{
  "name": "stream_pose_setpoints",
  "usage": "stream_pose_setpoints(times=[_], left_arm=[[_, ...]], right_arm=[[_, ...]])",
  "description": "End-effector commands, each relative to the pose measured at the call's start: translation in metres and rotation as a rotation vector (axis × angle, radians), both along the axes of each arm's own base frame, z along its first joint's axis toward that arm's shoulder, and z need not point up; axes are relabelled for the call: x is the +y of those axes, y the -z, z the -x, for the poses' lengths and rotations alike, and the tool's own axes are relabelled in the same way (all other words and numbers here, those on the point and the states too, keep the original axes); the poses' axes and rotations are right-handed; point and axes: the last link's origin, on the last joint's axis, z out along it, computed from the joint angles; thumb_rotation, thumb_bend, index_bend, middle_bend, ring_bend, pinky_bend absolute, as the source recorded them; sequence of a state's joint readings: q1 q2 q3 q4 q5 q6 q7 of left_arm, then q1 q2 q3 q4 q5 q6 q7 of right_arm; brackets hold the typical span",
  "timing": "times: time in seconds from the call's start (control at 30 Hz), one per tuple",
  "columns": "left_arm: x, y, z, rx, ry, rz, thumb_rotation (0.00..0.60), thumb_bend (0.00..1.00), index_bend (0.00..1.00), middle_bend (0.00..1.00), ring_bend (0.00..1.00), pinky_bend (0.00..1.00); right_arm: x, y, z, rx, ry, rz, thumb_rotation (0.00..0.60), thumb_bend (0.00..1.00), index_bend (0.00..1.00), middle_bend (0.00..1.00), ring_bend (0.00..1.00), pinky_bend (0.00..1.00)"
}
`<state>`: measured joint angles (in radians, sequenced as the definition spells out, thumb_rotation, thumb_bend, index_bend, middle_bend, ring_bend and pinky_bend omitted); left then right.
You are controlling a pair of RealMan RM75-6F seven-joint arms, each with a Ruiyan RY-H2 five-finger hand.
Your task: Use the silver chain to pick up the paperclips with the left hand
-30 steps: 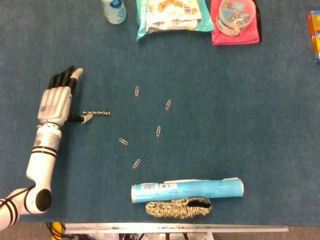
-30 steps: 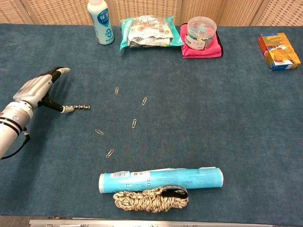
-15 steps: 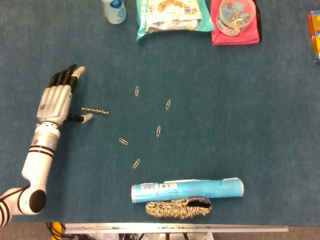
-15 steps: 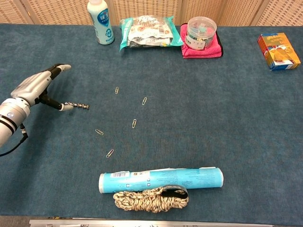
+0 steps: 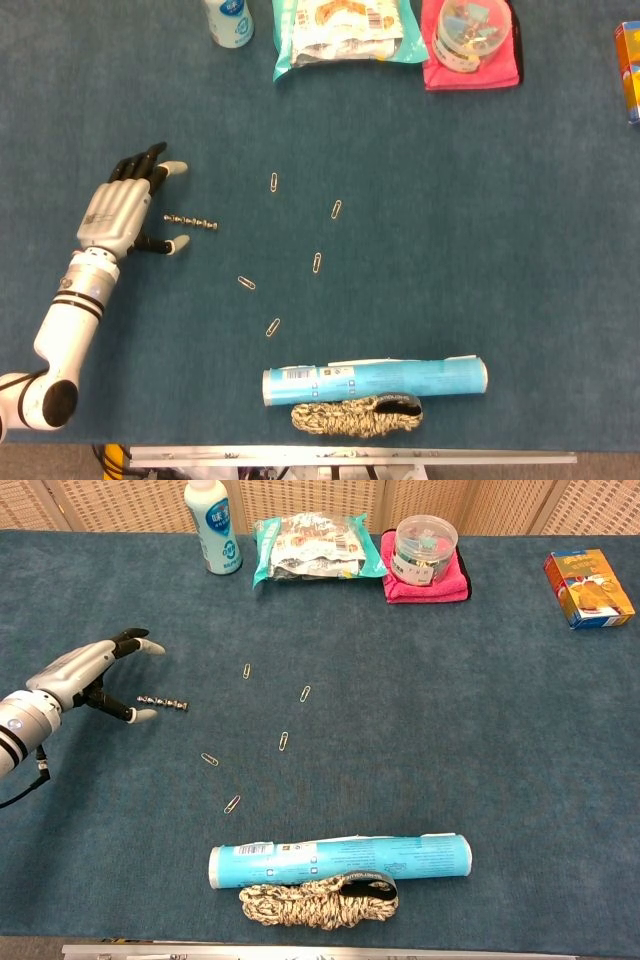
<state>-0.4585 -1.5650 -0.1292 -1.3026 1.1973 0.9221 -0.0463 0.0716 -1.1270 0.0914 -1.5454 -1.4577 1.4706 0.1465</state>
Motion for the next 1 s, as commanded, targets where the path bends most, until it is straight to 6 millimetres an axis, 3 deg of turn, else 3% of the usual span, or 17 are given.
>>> stream_pose_setpoints(times=[0.03, 0.5, 0.67, 1.0], left_arm=[[-0.0001, 0.0006, 0.0001, 0.003, 0.003, 0.001, 0.600, 0.25, 0.21, 0.00, 0.00, 0.04], [-0.0038, 0.0011, 0.0007, 0.019, 0.017, 0.036, 0.600, 0.32, 0.31, 0.00, 0.00, 0.04], [-0.0041, 0.0013, 0.0006, 0.022, 0.021, 0.049, 0.600, 0.39, 0.32, 0.00, 0.00, 0.04], [-0.0075, 0.0002, 0.0019, 0.009, 0.017, 0.070, 0.600, 0.39, 0.32, 0.00, 0.00, 0.04]], right_arm=[[0.0002, 0.0001, 0.0002, 0.000, 0.001, 0.000, 0.600, 0.00, 0.00, 0.05, 0.03, 0.22], [-0.0002, 0.0006, 0.0011, -0.007, 0.005, -0.001, 0.600, 0.00, 0.00, 0.06, 0.03, 0.22], [-0.0002, 0.0003, 0.0013, -0.009, 0.007, 0.001, 0.600, 0.00, 0.00, 0.06, 0.03, 0.22], [0.0004, 0.0011, 0.0025, -0.014, 0.013, 0.001, 0.600, 0.00, 0.00, 0.06, 0.03, 0.22]])
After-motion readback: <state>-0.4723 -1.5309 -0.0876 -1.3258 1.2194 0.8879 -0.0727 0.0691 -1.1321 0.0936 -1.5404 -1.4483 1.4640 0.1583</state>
